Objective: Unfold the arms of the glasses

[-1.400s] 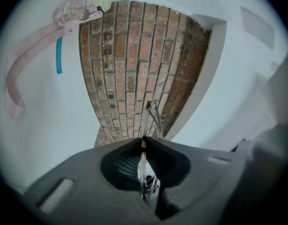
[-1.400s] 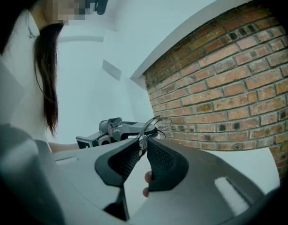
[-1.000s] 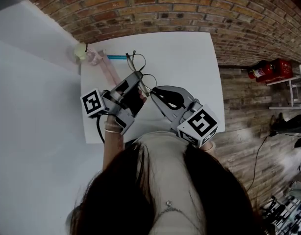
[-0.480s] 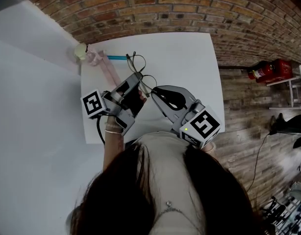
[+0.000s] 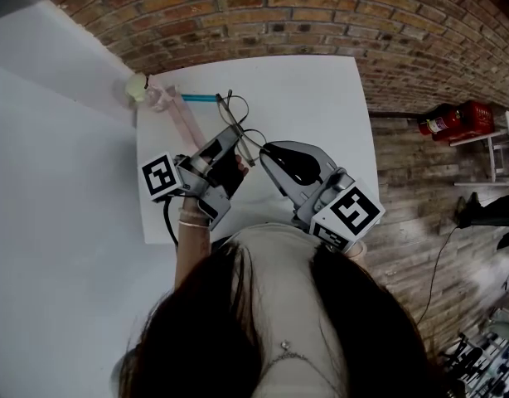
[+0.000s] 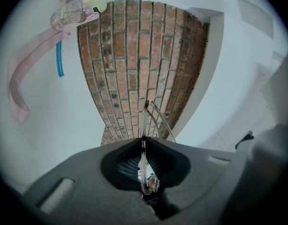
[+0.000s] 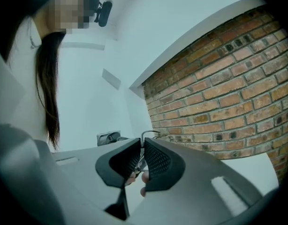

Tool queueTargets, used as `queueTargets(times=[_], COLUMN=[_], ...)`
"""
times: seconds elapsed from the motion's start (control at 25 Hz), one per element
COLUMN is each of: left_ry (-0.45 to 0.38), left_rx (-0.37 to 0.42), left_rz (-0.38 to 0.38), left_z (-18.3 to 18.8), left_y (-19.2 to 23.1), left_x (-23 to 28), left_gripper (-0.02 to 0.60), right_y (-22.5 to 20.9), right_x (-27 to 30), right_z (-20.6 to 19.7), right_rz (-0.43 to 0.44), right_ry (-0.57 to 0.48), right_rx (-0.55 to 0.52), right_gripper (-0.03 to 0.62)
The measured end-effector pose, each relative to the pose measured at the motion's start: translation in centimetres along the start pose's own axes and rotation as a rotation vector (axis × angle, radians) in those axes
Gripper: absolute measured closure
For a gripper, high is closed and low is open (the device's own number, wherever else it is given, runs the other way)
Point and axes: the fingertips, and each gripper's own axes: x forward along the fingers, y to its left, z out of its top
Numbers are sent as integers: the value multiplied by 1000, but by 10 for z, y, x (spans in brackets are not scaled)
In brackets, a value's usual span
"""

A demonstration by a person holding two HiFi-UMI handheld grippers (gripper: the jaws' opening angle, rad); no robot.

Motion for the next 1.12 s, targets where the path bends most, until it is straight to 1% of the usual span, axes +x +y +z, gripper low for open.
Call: queueTargets(times=[0.32, 0.84, 1.12], left_ry=[13, 47, 71], left_rx=[24, 38, 50], left_rz=[33, 71, 89], left_z=[-2, -12, -18], left_y=[5, 11, 16], left_x=[-1, 4, 6], left_gripper=[557, 555, 557], right_y=[-4, -15, -20], right_x=[-2, -8, -13], right_z=[10, 27, 31], right_rz=[-15, -20, -29], right_ry=[-41, -101, -120], right_rx=[15, 60, 59], right_gripper=[562, 562, 562])
